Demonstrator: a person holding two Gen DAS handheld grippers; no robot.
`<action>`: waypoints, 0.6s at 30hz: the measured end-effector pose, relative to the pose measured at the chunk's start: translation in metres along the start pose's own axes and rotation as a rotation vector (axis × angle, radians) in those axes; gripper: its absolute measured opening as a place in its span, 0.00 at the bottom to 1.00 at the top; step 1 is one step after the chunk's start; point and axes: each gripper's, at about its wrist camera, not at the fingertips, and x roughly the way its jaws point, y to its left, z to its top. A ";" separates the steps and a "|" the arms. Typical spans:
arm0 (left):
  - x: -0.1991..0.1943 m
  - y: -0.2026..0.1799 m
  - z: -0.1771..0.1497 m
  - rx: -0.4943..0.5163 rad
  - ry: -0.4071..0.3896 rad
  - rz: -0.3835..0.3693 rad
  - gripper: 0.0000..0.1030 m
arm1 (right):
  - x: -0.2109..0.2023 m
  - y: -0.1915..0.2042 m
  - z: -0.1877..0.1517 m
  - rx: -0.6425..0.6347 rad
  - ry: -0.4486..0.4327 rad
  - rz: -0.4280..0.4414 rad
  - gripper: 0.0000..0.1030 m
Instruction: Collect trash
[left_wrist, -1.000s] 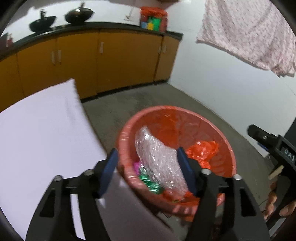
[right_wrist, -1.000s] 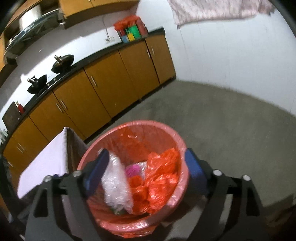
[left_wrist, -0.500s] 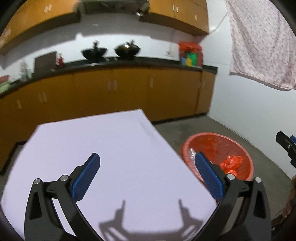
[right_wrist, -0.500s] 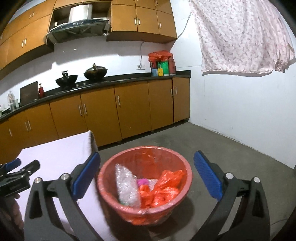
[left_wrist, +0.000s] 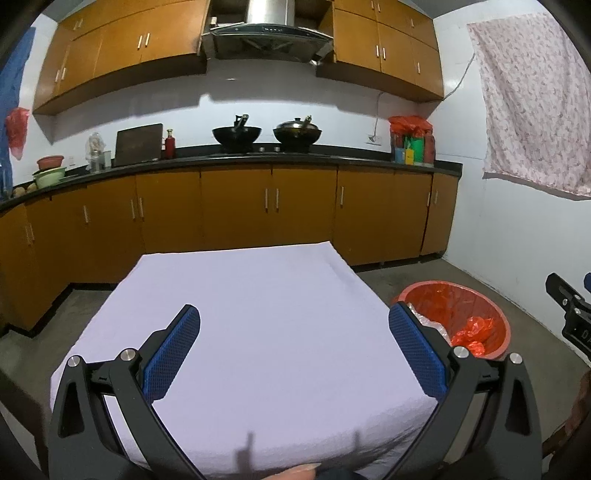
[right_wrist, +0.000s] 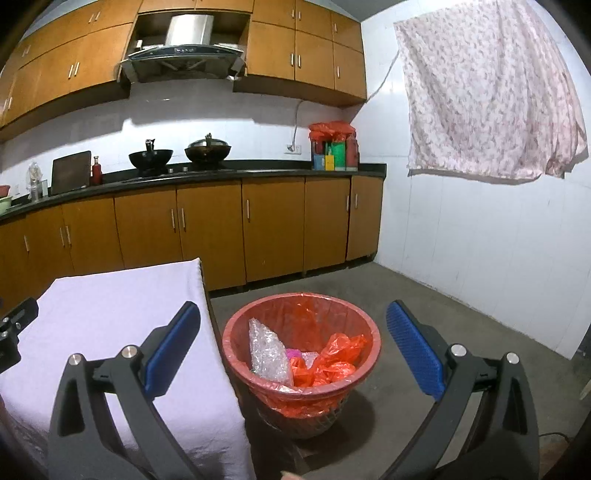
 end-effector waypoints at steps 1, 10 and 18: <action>-0.002 0.001 -0.001 -0.001 -0.001 0.002 0.98 | -0.003 0.002 0.000 -0.003 -0.005 -0.005 0.96; -0.022 0.003 -0.008 0.019 -0.024 0.011 0.98 | -0.028 0.009 -0.005 -0.007 -0.018 0.015 0.96; -0.031 0.005 -0.012 0.008 -0.030 0.006 0.98 | -0.046 0.016 -0.006 -0.025 -0.033 0.037 0.96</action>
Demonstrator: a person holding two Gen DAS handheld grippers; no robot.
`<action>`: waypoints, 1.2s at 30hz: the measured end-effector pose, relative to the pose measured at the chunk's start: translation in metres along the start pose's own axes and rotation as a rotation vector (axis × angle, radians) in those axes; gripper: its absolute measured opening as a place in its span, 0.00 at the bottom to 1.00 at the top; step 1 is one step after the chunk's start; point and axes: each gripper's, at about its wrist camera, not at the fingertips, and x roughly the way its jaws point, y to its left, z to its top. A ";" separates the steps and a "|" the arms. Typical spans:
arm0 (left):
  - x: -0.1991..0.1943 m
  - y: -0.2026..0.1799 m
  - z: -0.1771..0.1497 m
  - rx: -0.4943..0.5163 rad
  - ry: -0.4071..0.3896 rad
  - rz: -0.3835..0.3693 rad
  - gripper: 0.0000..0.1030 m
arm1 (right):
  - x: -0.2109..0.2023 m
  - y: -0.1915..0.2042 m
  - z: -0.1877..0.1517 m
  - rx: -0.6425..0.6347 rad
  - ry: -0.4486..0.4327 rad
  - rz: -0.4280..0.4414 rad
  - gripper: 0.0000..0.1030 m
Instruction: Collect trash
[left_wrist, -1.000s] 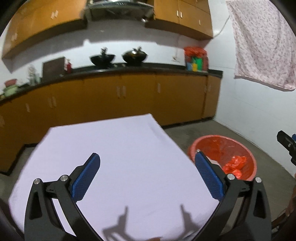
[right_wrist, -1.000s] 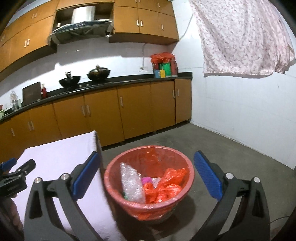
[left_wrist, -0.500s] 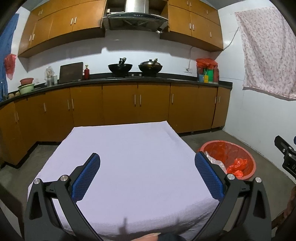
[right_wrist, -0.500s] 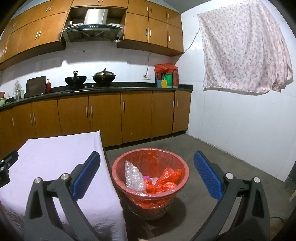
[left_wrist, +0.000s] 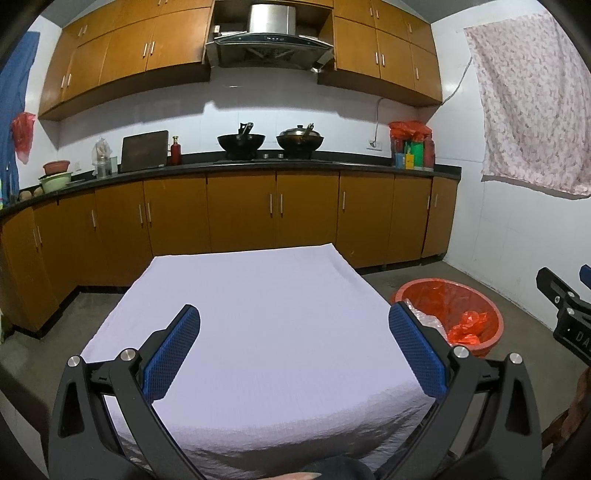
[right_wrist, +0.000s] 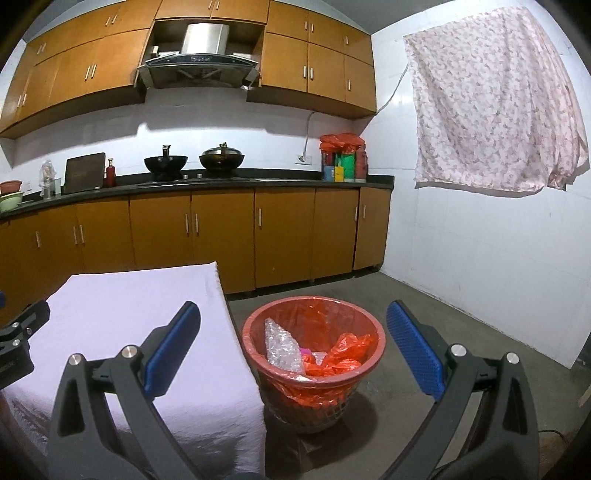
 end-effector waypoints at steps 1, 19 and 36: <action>-0.001 0.000 0.000 0.002 -0.002 -0.001 0.98 | -0.001 0.001 0.000 -0.001 -0.001 0.002 0.96; -0.015 0.003 -0.005 0.001 -0.018 -0.014 0.98 | -0.017 0.005 -0.002 0.002 -0.013 0.008 0.96; -0.012 0.002 -0.003 0.004 0.018 -0.033 0.98 | -0.014 0.001 -0.010 0.029 0.045 0.004 0.96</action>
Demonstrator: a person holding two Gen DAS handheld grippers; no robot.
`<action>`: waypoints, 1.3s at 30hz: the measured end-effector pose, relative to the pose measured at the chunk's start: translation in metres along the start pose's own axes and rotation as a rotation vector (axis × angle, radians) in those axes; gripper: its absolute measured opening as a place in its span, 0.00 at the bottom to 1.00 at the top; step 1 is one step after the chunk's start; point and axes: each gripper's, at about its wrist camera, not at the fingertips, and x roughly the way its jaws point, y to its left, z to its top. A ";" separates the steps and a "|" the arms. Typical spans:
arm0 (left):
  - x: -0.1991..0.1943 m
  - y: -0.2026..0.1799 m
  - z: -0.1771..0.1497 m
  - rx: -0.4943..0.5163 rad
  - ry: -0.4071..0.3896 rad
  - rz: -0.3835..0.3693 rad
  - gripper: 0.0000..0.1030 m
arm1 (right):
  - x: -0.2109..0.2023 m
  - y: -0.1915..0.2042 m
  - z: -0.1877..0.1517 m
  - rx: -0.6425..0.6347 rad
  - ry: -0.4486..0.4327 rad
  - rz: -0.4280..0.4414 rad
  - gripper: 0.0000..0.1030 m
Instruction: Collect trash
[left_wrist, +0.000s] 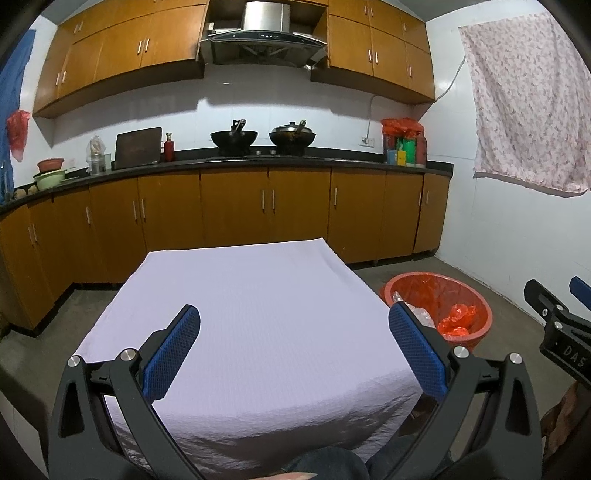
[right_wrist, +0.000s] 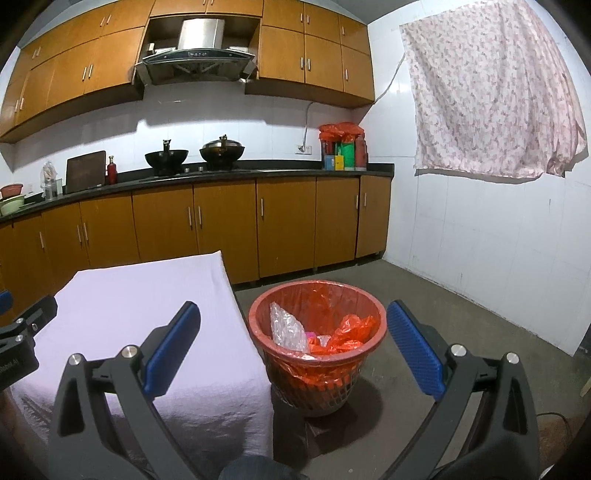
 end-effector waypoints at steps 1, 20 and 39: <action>0.000 0.000 0.000 0.001 0.001 -0.001 0.98 | 0.000 0.000 0.000 0.002 0.000 0.000 0.96; 0.000 -0.002 0.000 0.003 0.003 -0.002 0.98 | 0.002 -0.004 0.000 0.014 0.002 0.000 0.96; -0.001 -0.002 -0.001 0.002 0.003 -0.003 0.98 | 0.003 -0.004 -0.003 0.019 0.007 0.001 0.96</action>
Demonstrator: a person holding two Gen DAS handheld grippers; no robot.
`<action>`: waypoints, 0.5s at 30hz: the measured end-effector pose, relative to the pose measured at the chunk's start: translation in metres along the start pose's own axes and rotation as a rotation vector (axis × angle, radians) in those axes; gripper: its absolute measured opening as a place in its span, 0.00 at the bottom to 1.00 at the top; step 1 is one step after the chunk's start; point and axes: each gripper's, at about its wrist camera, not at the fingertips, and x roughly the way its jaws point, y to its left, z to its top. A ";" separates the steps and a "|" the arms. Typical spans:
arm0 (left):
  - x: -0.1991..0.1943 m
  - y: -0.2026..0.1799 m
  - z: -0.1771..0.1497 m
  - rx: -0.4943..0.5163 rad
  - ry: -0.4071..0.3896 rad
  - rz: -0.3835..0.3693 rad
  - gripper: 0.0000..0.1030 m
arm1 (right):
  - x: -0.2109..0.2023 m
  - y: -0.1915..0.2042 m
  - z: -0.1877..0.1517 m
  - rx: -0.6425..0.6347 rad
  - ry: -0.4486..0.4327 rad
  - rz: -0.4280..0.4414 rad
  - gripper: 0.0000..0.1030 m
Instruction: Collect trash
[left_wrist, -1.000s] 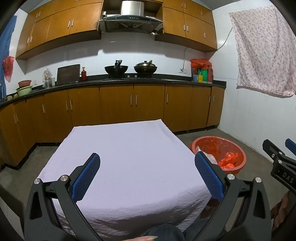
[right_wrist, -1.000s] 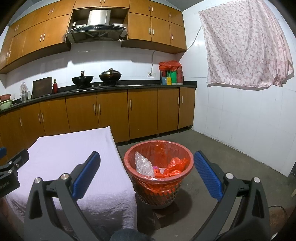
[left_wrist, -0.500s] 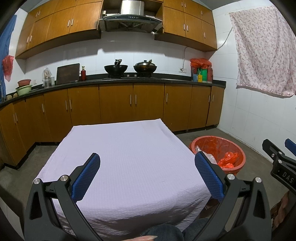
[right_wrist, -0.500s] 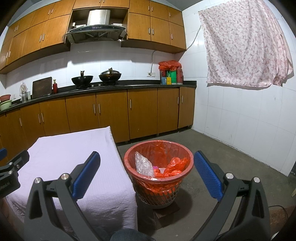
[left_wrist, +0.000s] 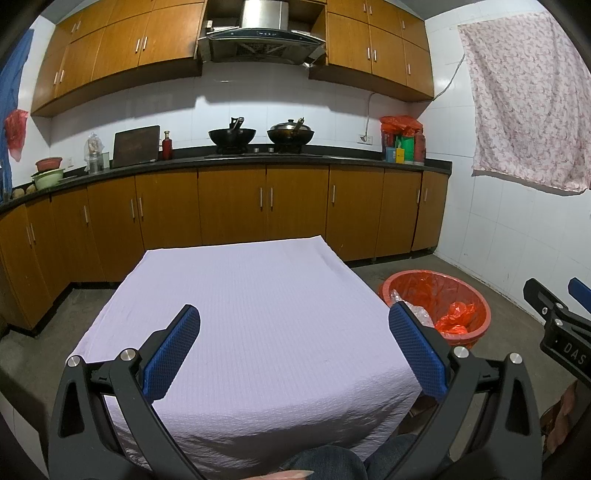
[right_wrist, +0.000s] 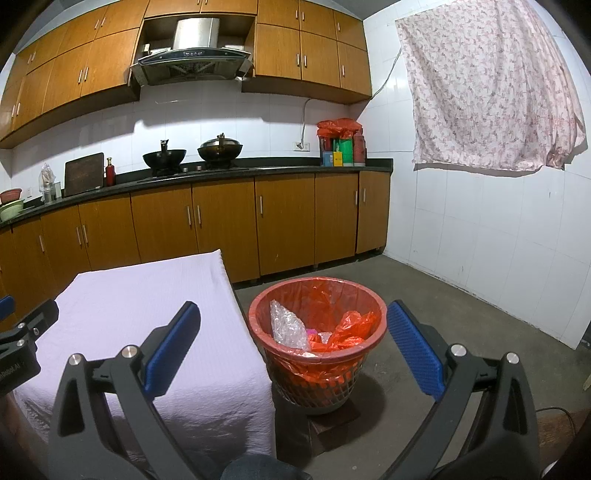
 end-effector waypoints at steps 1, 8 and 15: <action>0.000 0.000 0.000 0.000 0.000 0.000 0.98 | 0.000 0.000 0.000 0.000 0.000 0.000 0.96; 0.000 0.001 0.000 0.000 0.000 -0.001 0.98 | 0.000 0.000 0.000 0.000 0.000 0.001 0.96; 0.001 0.002 -0.001 -0.002 0.001 0.002 0.98 | 0.000 0.000 0.000 0.002 0.001 0.001 0.96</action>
